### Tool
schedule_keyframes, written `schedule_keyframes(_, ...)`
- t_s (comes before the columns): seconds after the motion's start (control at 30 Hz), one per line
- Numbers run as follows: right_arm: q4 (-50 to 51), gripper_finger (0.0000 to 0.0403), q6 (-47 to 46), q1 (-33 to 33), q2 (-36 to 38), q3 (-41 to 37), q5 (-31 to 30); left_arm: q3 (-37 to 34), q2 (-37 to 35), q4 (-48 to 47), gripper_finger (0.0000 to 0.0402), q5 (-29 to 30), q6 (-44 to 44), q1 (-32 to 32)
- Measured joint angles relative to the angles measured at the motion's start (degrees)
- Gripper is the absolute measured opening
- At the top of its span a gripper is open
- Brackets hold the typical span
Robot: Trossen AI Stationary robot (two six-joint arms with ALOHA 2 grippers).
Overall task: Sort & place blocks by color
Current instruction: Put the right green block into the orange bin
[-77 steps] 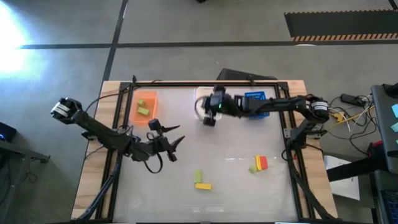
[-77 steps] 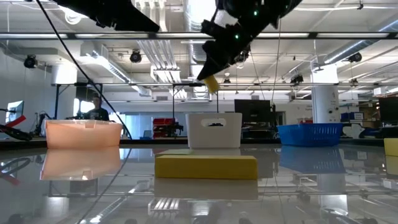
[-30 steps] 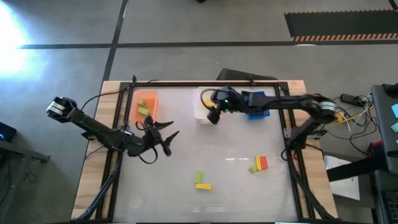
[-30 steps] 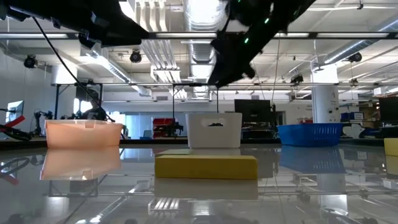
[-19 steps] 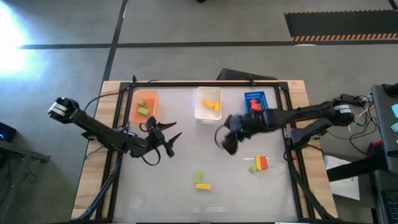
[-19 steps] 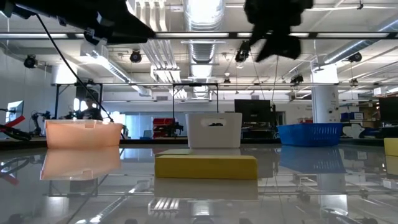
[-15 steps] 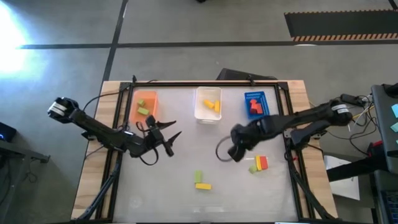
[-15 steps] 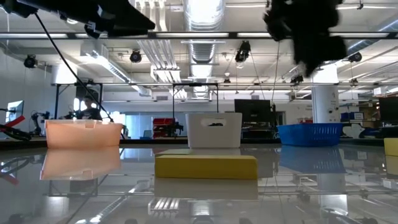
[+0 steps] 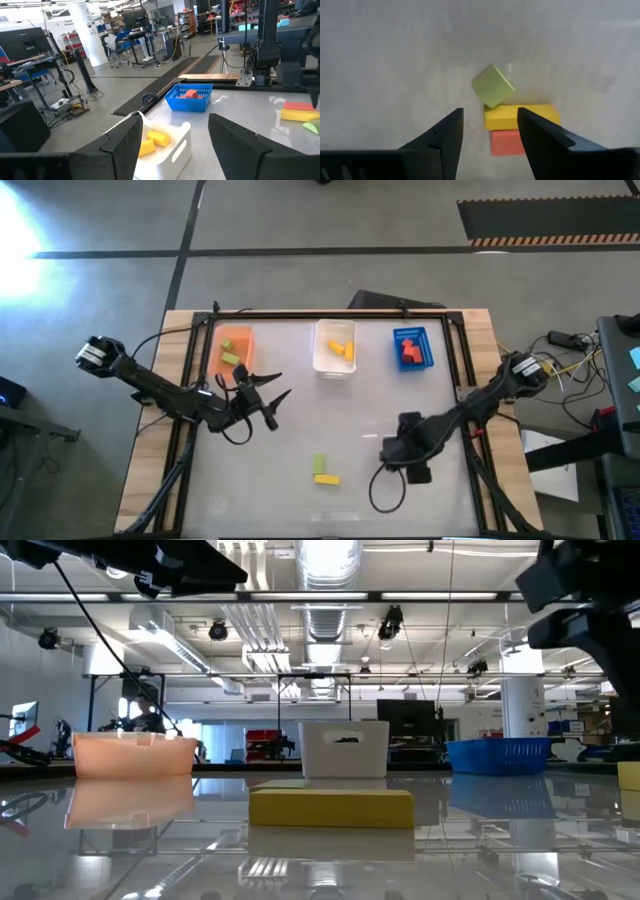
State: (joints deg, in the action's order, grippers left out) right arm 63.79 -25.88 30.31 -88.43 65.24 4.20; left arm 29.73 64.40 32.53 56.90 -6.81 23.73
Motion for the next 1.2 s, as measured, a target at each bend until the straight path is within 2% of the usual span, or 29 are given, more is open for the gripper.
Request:
schedule_keyframes(0.23, -0.03, 0.0208, 6.41, 1.99, -5.2, 0.12, -0.07, -0.06, 0.0, -0.03, 0.0211, -0.04, -1.09, 0.01)
schedule_keyframes(0.37, -0.18, 0.0223, 9.13, 2.11, -7.53, 0.12, -3.09, -0.06, 0.0, -0.02, 0.0211, -0.07, -1.11, 0.02)
schedule_keyframes(0.63, -1.6, 0.0235, 14.5, 2.07, -11.08, 0.07, -4.36, -0.19, -0.02, -0.02, 0.0211, -0.26, -1.11, 0.02)
schedule_keyframes(0.83, -4.34, 0.0205, 16.13, 2.05, -11.93, -1.04, -5.34, -0.26, -0.02, -0.02, 0.0211, -0.24, -1.11, 0.04)
schedule_keyframes(1.07, -5.99, 0.0115, 16.03, 1.96, -11.66, -1.47, -5.85, -0.32, -0.02, -0.02, 0.0211, -0.22, -1.1, 0.06)
schedule_keyframes(1.2, -7.66, 0.0115, 15.9, 0.82, -11.39, -0.49, -9.13, -0.32, -0.02, -0.02, 0.0211, -0.22, -1.09, 0.04)
